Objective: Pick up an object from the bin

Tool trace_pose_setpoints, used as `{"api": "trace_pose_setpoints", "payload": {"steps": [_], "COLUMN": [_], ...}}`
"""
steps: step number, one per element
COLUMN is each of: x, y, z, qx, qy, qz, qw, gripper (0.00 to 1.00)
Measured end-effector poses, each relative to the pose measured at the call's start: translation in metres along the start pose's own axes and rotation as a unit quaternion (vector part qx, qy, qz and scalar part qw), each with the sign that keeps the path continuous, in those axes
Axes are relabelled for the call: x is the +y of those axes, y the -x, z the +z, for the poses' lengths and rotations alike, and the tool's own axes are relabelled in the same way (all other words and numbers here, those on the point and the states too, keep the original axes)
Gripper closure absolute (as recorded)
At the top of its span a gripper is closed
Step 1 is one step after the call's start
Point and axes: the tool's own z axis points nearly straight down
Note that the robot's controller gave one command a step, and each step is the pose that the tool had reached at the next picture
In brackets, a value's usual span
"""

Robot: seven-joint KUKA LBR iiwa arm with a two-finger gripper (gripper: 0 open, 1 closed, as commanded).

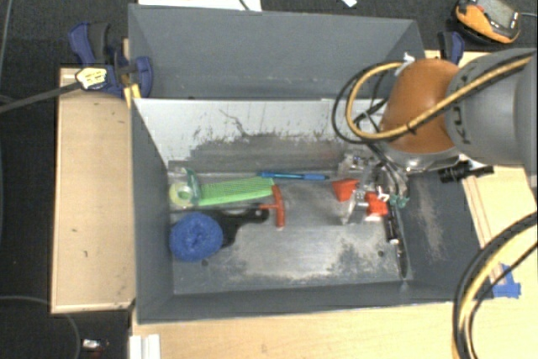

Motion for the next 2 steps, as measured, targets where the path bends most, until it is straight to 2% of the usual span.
{"api": "trace_pose_setpoints", "payload": {"steps": [1, 2], "x": [0.0, -0.0001], "y": [0.0004, 0.001], "z": [0.0, -0.0009], "qx": [-0.0005, -0.0013], "qy": [0.0, 0.0], "qz": [0.013, 0.001], "qw": [0.9999, 1.0], "gripper": [0.0, 1.0]}}
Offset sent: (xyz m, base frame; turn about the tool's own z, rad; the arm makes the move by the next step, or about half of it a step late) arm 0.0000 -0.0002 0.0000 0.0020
